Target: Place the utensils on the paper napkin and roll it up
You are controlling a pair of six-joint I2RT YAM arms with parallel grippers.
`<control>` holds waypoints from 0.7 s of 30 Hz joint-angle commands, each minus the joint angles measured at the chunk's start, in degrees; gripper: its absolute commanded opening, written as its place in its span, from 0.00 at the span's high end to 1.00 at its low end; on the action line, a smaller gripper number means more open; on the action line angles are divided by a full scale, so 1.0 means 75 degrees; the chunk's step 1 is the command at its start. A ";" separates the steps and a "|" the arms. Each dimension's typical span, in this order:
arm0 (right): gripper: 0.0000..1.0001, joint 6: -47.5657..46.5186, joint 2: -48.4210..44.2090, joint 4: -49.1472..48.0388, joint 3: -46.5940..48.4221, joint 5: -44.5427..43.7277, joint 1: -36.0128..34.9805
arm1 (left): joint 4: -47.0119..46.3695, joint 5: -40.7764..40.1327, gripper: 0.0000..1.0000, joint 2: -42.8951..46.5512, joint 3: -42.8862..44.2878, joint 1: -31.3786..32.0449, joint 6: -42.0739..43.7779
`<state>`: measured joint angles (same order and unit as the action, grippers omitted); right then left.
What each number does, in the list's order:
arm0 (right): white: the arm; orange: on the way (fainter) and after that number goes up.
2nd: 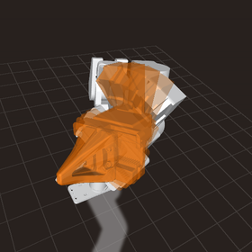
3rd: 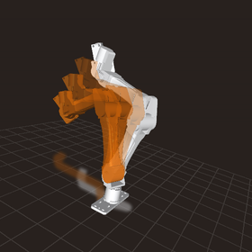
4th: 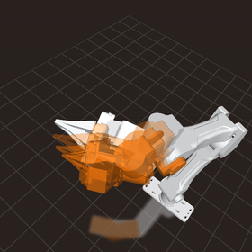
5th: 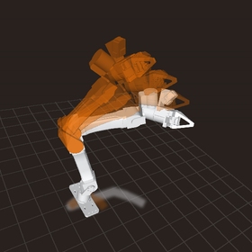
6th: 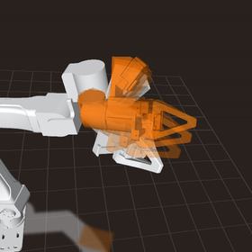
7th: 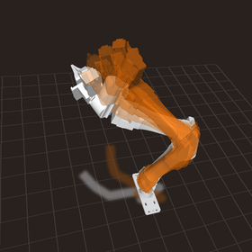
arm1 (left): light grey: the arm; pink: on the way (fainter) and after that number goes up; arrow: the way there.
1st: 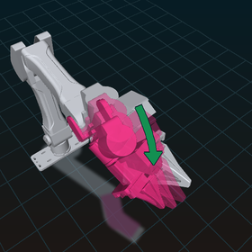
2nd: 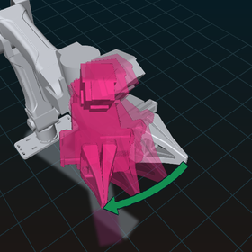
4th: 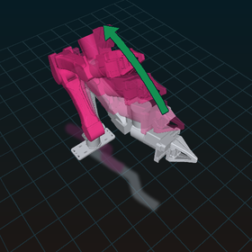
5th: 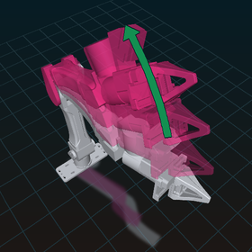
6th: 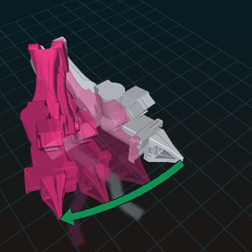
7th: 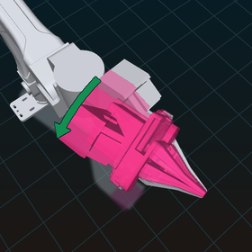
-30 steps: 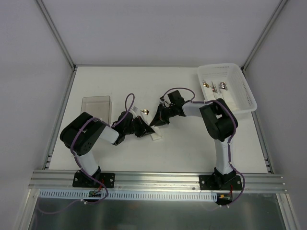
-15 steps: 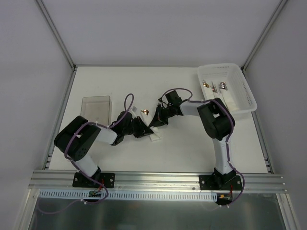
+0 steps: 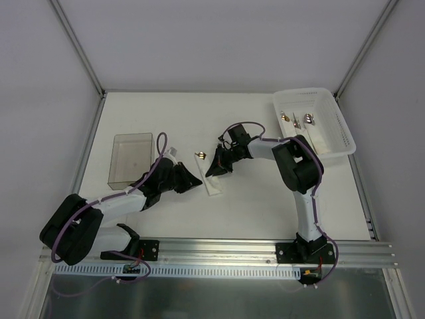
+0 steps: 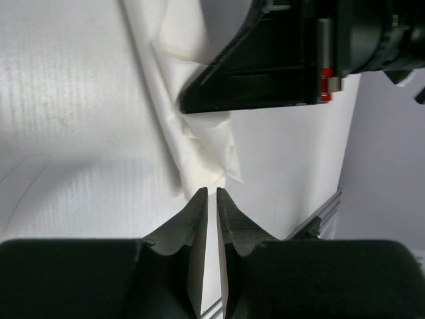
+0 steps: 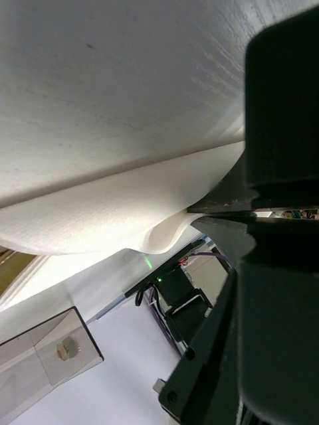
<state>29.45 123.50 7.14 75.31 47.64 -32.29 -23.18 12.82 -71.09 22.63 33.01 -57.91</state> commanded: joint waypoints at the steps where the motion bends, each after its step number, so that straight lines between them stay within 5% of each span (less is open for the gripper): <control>1: 0.98 -0.0294 0.0197 0.0349 0.0084 -0.0399 -0.0089 | 0.0561 -0.0444 0.90 -0.0165 -0.0099 0.0028 0.0023; 21: 0.98 -0.0646 0.0174 0.0701 0.0107 -0.0445 -0.0077 | -0.3213 0.1007 0.96 -0.3013 0.0440 -0.1226 -0.1161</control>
<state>26.52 123.50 7.99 75.61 47.79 -32.34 -39.77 15.64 -92.42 25.52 23.92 -64.40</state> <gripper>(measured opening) 0.027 0.045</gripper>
